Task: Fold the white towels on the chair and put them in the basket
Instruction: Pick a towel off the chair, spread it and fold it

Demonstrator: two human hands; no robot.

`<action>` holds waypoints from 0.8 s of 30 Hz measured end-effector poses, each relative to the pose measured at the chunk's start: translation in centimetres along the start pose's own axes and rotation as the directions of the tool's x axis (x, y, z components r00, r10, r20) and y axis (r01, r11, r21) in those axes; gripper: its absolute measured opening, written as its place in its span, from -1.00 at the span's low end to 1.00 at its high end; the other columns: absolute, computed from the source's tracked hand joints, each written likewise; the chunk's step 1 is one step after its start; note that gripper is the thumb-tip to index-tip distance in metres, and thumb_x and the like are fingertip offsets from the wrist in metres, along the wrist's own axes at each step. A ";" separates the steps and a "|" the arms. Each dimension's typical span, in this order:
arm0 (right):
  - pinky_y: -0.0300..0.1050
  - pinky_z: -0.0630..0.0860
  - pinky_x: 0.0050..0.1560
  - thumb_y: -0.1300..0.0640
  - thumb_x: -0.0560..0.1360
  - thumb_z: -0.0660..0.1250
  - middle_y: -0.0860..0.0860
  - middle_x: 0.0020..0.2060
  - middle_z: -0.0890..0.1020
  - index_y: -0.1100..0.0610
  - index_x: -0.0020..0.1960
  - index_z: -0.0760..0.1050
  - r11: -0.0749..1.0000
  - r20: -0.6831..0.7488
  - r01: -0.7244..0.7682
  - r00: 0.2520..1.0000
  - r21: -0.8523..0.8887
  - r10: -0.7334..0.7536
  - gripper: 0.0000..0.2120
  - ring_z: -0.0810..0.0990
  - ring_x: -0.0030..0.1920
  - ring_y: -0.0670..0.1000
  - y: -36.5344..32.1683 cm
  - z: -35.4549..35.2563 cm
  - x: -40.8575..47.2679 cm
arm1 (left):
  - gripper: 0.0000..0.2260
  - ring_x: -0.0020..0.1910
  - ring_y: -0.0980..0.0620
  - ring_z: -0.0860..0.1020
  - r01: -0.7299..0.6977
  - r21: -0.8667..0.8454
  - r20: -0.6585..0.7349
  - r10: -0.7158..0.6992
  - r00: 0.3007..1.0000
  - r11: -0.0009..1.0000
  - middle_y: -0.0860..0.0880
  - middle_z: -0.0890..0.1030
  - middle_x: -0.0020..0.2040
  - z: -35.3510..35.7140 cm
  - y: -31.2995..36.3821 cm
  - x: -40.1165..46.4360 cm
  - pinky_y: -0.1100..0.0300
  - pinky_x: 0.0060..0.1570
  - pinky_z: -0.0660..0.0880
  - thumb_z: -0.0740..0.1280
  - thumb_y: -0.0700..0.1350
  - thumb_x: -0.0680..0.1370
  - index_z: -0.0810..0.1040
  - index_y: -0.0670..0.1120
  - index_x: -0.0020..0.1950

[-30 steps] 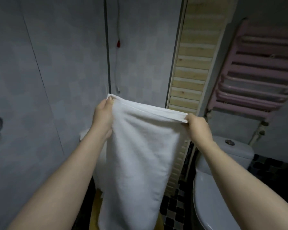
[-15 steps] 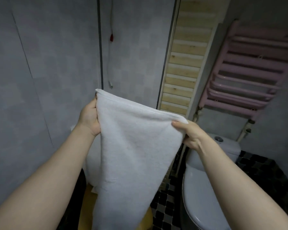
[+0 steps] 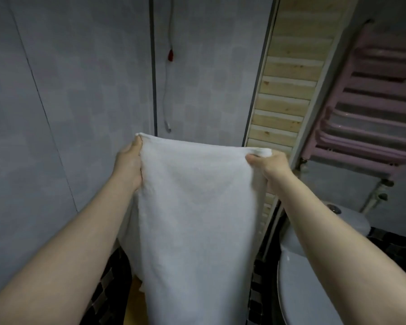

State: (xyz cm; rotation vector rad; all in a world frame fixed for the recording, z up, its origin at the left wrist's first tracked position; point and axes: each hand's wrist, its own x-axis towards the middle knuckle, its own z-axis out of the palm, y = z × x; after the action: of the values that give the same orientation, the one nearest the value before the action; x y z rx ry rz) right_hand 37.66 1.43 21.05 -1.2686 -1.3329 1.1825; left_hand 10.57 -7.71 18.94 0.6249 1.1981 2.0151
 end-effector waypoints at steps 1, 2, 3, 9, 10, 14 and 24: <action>0.07 0.60 0.04 0.20 0.36 0.50 0.16 -0.06 0.68 0.23 0.05 0.58 0.999 -0.029 0.031 0.999 0.016 -0.031 -0.71 0.65 -0.12 0.13 -0.6 0.5 1.0 | -0.81 -0.24 0.11 0.60 -0.013 -0.007 -0.002 0.013 1.000 1.000 0.00 0.66 -0.20 0.6 0.3 1.2 0.26 -0.22 0.56 0.22 -0.03 0.60 0.55 -0.07 -0.12; 0.06 0.60 0.04 0.20 0.37 0.49 0.13 -0.07 0.67 0.22 0.06 0.58 0.996 -0.040 0.064 0.997 0.055 -0.062 -0.72 0.65 -0.09 0.13 -1.5 0.9 2.1 | -0.81 -0.21 0.09 0.59 -0.028 -0.023 -0.001 0.028 1.000 0.999 -0.03 0.63 -0.14 1.5 1.0 2.4 0.23 -0.16 0.56 0.23 -0.02 0.59 0.55 -0.07 -0.11; 0.03 0.60 0.01 0.21 0.38 0.47 0.10 -0.08 0.67 0.19 0.05 0.57 0.990 -0.037 0.096 0.995 0.103 -0.092 -0.74 0.65 -0.09 0.10 -2.4 1.0 2.9 | -0.81 -0.20 0.07 0.58 -0.046 -0.033 0.007 0.046 0.999 0.998 -0.03 0.61 -0.14 2.1 1.8 3.2 0.20 -0.12 0.55 0.23 -0.01 0.59 0.54 -0.07 -0.11; -0.03 0.57 0.00 0.19 0.37 0.48 0.06 -0.03 0.67 0.17 0.13 0.55 0.963 -0.029 0.170 0.985 0.208 -0.168 -0.66 0.64 -0.03 0.06 -4.8 1.4 6.5 | -0.73 -0.04 0.05 0.64 -0.036 -0.084 0.114 0.045 0.992 0.996 -0.04 0.66 -0.01 3.7 4.3 7.8 0.21 -0.13 0.59 0.29 0.03 0.55 0.59 -0.12 0.10; -0.01 0.56 0.05 0.18 0.37 0.48 0.06 0.01 0.66 0.16 0.15 0.54 0.966 -0.018 0.156 0.988 0.206 -0.156 -0.64 0.63 0.00 0.07 -4.3 1.3 6.5 | -0.72 -0.05 0.06 0.64 -0.019 -0.087 0.121 0.030 0.992 0.996 -0.04 0.66 -0.02 3.5 4.0 7.8 0.23 -0.17 0.59 0.29 0.02 0.55 0.58 -0.14 0.11; -0.04 0.55 0.10 0.25 0.41 0.42 0.07 -0.02 0.65 0.20 0.14 0.54 0.970 0.085 0.128 0.985 0.206 -0.148 -0.70 0.62 -0.02 0.04 -1.2 1.1 4.6 | -0.79 -0.19 0.10 0.66 0.045 -0.084 0.097 -0.037 0.995 0.995 -0.04 0.67 -0.13 1.5 1.5 6.0 0.25 -0.23 0.60 0.30 -0.02 0.55 0.59 -0.15 -0.04; -0.36 0.47 -0.43 0.33 0.39 0.43 0.04 -0.31 0.58 0.24 -0.04 0.59 0.989 0.042 -0.081 0.995 -0.126 0.087 -0.85 0.54 -0.36 -0.10 16.4 -2.0 -6.9 | -0.84 -0.21 0.17 0.56 0.173 0.200 -0.075 -0.161 0.984 0.964 0.07 0.59 -0.16 -8.5 -11.0 -9.4 0.37 -0.30 0.51 0.21 -0.05 0.61 0.56 -0.03 -0.01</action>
State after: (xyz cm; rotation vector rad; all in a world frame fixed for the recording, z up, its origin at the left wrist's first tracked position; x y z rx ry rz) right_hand 41.88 -5.20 4.95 -1.4054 -1.4181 1.2095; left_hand 14.17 -15.99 4.82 0.5472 1.4573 1.7936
